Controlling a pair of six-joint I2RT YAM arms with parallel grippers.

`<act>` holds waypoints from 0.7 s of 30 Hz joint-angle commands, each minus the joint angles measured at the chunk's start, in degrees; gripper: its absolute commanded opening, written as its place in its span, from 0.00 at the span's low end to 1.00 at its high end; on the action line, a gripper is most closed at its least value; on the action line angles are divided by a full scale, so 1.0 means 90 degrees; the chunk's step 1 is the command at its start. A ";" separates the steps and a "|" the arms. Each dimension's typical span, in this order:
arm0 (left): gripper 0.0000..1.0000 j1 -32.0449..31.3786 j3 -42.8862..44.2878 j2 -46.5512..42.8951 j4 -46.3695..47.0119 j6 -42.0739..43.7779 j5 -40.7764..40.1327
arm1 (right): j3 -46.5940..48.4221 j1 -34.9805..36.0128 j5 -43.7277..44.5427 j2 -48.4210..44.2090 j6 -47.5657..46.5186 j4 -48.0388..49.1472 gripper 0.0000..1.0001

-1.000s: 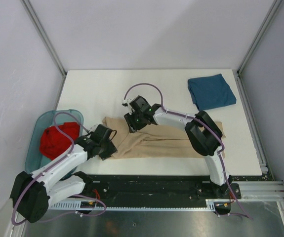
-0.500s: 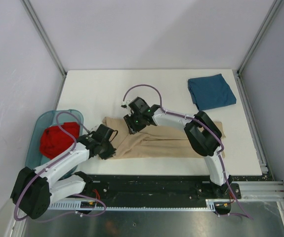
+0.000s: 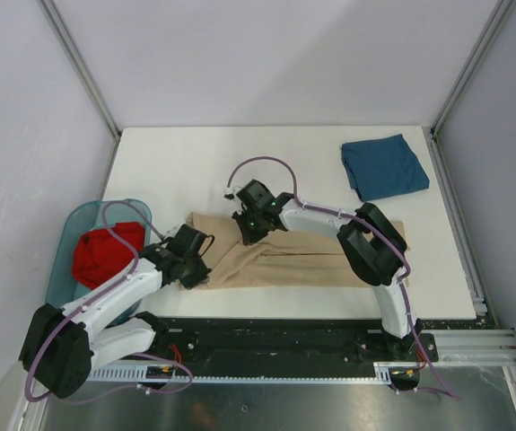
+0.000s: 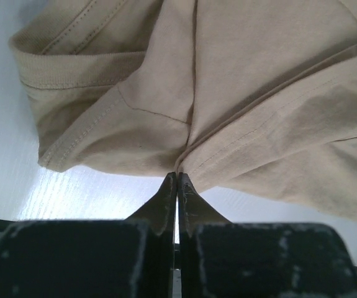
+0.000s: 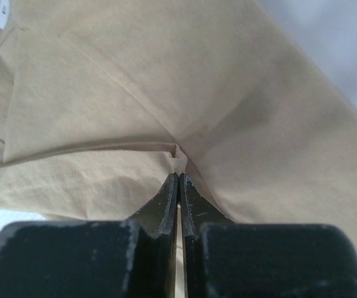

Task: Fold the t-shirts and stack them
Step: Fold the other side of the tshirt into a rectangle

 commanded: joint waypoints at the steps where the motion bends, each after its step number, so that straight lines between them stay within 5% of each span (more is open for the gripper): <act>1: 0.00 -0.0028 0.0385 -0.0029 0.0041 0.0330 -0.0255 | -0.0290 -0.0050 0.0207 -0.0749 0.0217 0.0022 0.02; 21: 0.00 -0.0031 0.1328 0.0951 0.0140 0.2033 -0.0521 | -0.1626 -0.0038 0.1043 -0.1969 0.1320 -0.0163 0.00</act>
